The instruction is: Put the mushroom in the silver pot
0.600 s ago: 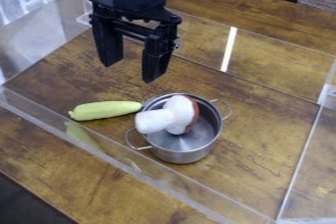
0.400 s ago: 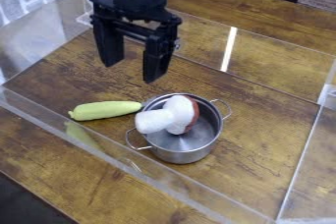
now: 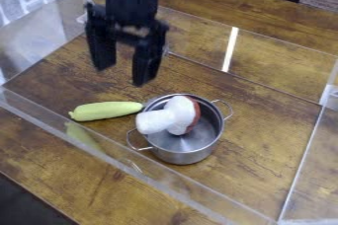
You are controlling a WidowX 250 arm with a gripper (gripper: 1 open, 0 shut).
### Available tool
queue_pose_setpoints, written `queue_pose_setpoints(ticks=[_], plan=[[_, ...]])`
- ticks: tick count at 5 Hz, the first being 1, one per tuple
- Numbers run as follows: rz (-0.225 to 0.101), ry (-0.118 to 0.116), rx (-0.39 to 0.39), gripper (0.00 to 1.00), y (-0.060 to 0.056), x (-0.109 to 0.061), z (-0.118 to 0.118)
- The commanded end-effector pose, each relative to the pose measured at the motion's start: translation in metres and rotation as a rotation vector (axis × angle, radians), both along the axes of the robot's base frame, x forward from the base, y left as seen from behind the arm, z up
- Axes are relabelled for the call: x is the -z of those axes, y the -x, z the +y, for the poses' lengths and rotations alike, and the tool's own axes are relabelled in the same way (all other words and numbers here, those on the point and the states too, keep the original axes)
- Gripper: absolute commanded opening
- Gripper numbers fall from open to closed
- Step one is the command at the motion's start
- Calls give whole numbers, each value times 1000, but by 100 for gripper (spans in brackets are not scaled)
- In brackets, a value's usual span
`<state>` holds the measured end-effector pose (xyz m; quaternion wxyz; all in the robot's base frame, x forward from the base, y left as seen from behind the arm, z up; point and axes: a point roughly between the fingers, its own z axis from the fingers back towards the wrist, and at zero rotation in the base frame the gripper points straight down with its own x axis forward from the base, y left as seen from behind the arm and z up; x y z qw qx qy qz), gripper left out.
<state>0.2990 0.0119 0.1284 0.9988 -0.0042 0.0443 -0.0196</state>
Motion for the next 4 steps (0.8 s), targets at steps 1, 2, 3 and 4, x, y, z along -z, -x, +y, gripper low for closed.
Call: queue_pose_setpoints(ticks=[1, 2, 3, 4], plan=[[-103, -2, 25, 100, -23, -16, 18], [-117, 3, 52, 100, -28, -12, 24], [-112, 0, 38, 100, -31, -9, 23], [-109, -4, 24, 100, -34, -7, 21]])
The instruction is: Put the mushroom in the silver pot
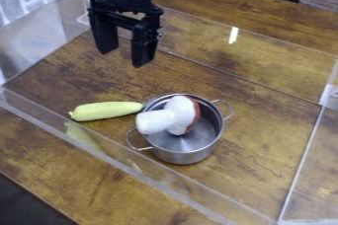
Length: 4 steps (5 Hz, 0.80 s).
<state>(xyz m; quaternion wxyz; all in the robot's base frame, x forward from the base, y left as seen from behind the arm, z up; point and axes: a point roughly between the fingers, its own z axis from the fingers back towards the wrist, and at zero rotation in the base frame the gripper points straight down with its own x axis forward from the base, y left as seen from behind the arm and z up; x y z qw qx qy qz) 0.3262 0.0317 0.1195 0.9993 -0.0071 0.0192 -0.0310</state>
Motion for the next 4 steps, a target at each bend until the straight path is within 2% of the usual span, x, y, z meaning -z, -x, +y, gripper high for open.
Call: queue_pose_setpoints(ticks=[1, 2, 4], plan=[[-49, -12, 64, 100, -8, 2, 8], [-49, -10, 126, 100, -9, 16, 16], [-57, -12, 165, 100, -13, 15, 4]])
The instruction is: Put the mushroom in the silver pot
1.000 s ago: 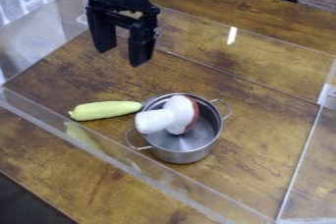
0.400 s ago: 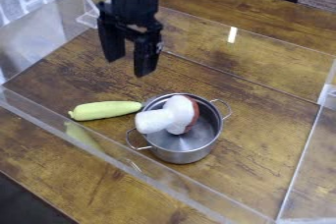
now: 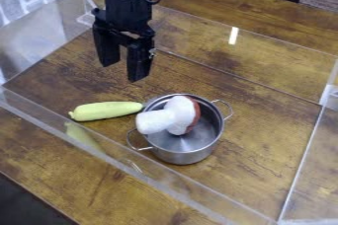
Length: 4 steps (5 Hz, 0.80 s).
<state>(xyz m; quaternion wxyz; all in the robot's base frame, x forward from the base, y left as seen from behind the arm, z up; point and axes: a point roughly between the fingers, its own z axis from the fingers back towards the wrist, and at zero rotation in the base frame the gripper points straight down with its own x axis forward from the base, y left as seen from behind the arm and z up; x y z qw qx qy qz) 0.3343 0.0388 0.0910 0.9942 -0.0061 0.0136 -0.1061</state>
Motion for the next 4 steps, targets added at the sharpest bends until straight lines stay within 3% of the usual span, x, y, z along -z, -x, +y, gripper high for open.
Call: queue_pose_setpoints(ticks=[1, 3, 4], plan=[[-49, -11, 32, 100, -7, -13, -9], [-43, -14, -35, 100, -16, -22, -18], [-37, -12, -18, 100, -16, -16, -23]])
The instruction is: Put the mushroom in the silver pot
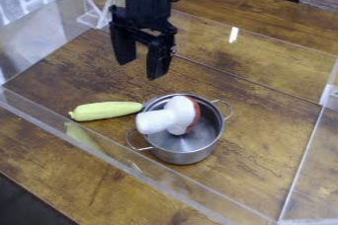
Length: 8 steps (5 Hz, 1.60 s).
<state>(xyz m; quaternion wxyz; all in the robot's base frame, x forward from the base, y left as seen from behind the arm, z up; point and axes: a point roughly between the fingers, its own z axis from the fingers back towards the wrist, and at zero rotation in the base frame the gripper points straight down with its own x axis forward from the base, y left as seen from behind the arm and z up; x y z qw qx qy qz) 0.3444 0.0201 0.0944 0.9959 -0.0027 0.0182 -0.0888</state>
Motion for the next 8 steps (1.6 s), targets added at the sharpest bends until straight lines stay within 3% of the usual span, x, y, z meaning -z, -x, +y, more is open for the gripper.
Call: queue_pose_setpoints(ticks=[1, 3, 4, 5, 7, 8], plan=[[-38, -4, 34, 100, -4, -6, -11], [-37, -3, 49, 100, 3, -15, -16], [-35, -2, 92, 100, -1, -10, -2], [-50, -3, 128, 100, -3, -12, 15], [-96, -11, 166, 100, -9, -29, 5], [-131, -17, 240, 100, -5, -46, 4]])
